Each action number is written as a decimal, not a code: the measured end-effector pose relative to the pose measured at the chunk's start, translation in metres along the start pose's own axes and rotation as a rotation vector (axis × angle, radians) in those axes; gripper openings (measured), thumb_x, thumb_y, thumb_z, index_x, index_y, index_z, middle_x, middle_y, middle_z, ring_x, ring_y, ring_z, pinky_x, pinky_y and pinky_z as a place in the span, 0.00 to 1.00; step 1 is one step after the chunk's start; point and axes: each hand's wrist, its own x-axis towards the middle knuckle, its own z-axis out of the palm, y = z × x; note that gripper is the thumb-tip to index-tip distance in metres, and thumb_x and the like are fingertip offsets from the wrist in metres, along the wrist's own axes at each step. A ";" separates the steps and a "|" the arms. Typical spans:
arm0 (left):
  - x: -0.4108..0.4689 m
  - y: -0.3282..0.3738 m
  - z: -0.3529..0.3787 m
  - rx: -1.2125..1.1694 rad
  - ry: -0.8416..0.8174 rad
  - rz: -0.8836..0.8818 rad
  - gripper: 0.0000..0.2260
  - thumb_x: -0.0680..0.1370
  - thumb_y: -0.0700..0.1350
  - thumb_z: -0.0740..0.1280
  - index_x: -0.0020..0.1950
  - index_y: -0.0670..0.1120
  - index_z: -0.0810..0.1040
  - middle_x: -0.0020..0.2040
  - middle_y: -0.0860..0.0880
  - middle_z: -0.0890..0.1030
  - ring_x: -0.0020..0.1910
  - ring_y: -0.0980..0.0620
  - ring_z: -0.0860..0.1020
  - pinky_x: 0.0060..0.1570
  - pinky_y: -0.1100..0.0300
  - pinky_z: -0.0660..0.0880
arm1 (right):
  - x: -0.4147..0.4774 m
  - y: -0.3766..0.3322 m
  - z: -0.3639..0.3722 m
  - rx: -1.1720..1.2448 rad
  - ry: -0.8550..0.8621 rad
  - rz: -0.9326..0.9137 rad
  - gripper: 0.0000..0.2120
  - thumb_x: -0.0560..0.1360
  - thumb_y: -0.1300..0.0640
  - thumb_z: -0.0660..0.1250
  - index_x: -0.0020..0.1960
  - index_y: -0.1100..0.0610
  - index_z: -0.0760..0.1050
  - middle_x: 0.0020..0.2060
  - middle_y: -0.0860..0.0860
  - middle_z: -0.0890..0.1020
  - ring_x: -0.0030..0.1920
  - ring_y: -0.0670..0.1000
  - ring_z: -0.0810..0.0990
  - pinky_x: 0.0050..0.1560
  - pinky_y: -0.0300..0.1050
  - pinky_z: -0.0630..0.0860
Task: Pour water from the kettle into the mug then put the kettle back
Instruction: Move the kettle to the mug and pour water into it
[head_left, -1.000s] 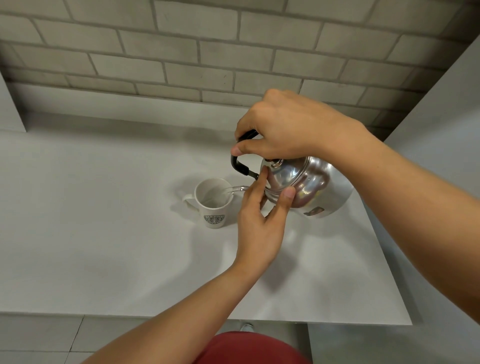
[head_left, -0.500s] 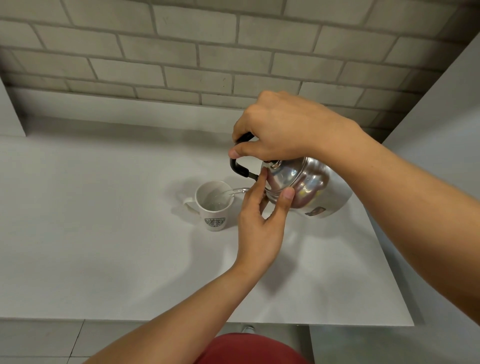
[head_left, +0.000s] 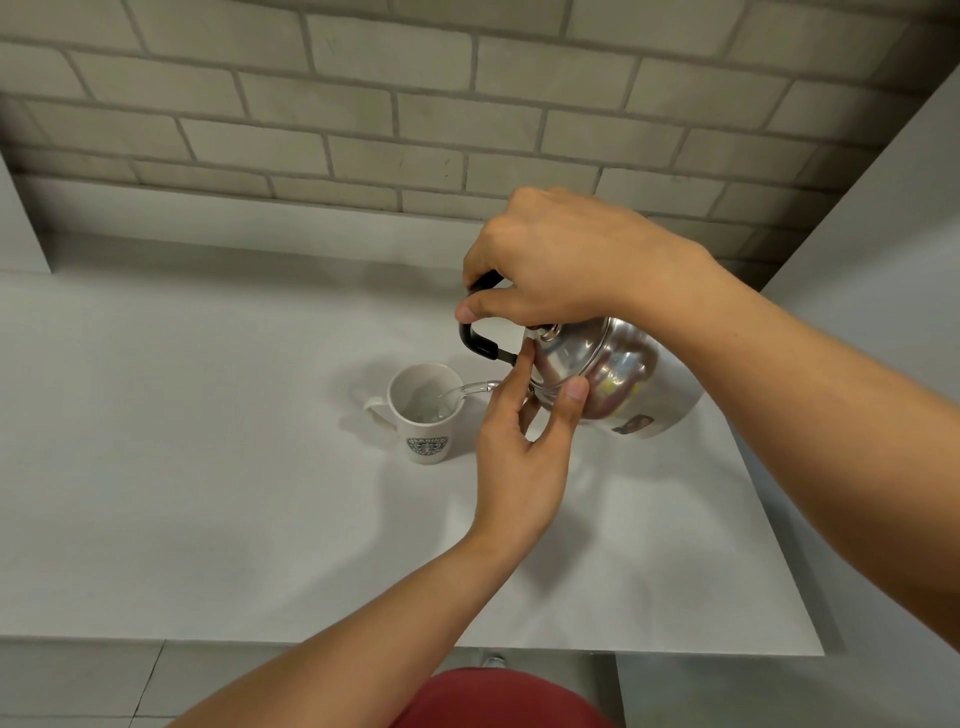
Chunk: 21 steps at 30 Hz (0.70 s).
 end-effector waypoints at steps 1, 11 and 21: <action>0.000 0.000 0.000 0.001 0.002 -0.002 0.23 0.81 0.57 0.70 0.73 0.70 0.67 0.67 0.53 0.84 0.67 0.59 0.81 0.69 0.62 0.75 | 0.000 0.000 0.000 0.001 -0.001 0.002 0.18 0.78 0.36 0.67 0.53 0.48 0.86 0.31 0.44 0.71 0.44 0.61 0.80 0.38 0.48 0.72; -0.001 -0.002 0.002 -0.058 0.010 -0.032 0.28 0.81 0.57 0.71 0.80 0.61 0.67 0.68 0.49 0.84 0.69 0.54 0.81 0.74 0.51 0.73 | 0.001 -0.004 -0.004 -0.040 -0.030 -0.016 0.18 0.79 0.37 0.66 0.52 0.50 0.85 0.32 0.47 0.73 0.46 0.62 0.81 0.42 0.52 0.78; -0.003 -0.002 0.000 -0.093 0.020 -0.049 0.32 0.77 0.62 0.71 0.80 0.60 0.68 0.71 0.52 0.82 0.70 0.53 0.80 0.73 0.48 0.74 | 0.002 -0.011 -0.007 -0.067 -0.030 -0.005 0.18 0.79 0.37 0.66 0.52 0.50 0.85 0.34 0.49 0.73 0.47 0.62 0.81 0.42 0.50 0.75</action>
